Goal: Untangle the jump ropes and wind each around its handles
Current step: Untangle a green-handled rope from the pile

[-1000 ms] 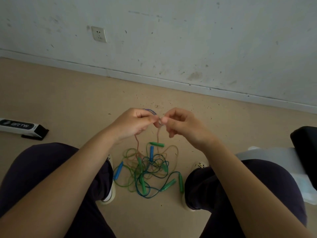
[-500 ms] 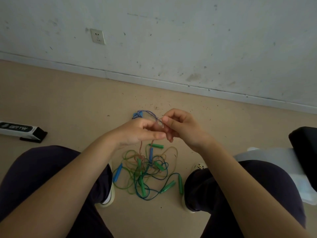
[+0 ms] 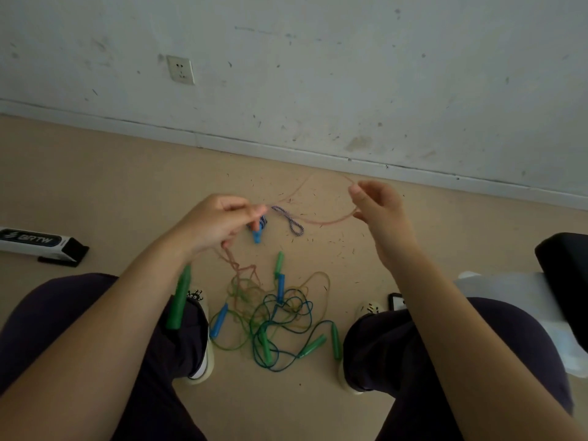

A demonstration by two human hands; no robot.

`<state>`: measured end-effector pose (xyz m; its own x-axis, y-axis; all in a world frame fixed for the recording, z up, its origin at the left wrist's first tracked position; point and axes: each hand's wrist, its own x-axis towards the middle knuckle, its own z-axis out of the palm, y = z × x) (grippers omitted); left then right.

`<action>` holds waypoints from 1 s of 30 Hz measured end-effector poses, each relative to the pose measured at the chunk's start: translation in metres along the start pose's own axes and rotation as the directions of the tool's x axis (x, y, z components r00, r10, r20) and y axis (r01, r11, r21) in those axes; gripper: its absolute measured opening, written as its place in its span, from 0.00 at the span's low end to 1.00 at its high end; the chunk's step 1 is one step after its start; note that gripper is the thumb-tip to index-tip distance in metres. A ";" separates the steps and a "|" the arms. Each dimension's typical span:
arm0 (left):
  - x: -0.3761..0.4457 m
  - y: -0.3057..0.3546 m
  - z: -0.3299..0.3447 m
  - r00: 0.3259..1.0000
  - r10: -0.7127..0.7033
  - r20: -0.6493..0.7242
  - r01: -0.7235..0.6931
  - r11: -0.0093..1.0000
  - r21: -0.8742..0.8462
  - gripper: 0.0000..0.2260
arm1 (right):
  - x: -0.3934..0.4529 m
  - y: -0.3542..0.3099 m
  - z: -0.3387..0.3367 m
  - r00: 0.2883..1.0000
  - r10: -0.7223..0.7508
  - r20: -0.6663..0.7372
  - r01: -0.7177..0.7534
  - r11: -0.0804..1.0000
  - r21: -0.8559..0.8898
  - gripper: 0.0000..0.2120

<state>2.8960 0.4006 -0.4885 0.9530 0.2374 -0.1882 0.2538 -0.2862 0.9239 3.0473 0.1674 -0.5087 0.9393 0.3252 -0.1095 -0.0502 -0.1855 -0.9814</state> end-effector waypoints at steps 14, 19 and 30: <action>0.004 0.004 0.033 0.955 -0.025 0.296 0.033 0.999 -0.025 0.12 | -0.037 -0.015 0.035 0.815 -0.181 0.550 0.383 0.881 -0.277 0.13; 0.009 -0.003 0.016 0.986 -0.024 0.166 0.008 0.995 0.099 0.15 | -0.005 -0.005 0.010 0.968 -0.234 0.092 0.251 0.918 -0.306 0.11; 0.004 0.002 0.041 0.967 -0.013 0.254 0.046 0.992 -0.122 0.14 | -0.028 -0.009 0.032 0.840 -0.314 0.442 0.408 0.903 -0.134 0.06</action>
<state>2.9072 0.3627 -0.5011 0.9603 -0.0022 -0.2790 0.2750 -0.1600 0.9480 3.0107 0.1891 -0.5017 0.6552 0.7411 0.1465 0.3834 -0.1591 -0.9098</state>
